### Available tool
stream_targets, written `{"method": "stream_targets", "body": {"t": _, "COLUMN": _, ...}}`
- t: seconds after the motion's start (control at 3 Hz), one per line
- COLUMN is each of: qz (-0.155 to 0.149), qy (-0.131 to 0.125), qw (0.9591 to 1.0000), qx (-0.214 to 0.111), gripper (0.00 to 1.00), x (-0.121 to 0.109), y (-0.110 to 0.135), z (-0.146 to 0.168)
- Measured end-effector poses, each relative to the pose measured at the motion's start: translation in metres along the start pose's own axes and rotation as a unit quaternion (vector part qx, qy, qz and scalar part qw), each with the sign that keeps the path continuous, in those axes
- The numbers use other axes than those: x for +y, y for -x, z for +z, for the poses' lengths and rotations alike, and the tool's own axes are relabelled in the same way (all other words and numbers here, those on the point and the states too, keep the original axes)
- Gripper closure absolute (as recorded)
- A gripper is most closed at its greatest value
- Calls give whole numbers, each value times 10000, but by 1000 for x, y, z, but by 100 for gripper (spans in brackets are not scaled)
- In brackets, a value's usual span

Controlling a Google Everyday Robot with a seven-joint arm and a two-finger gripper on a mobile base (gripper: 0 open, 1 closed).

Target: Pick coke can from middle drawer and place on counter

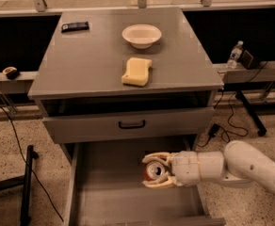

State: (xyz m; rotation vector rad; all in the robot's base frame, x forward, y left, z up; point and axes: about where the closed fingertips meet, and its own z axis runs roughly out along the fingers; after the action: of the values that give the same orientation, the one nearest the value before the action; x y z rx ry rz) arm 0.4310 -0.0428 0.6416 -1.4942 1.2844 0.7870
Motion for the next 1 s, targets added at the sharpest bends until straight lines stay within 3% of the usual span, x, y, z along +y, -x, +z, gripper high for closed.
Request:
{"method": "stream_targets", "body": {"t": 0.33, "qz": -42, "qy": -23, "qw": 10000, "qx": 75, "gripper": 100, "x": -3, "y": 9, "z": -7}}
{"method": "stream_targets", "body": {"t": 0.67, "qz": 195, "qy": -456, "qw": 9987, "qx": -131, "gripper": 100, "x": -20, "y": 24, "z": -36}}
{"method": "stream_targets", "body": {"t": 1.0, "qz": 659, "qy": -998, "qw": 9890, "qx": -875, "gripper": 100, "x": -60, "y": 60, "z": -121}}
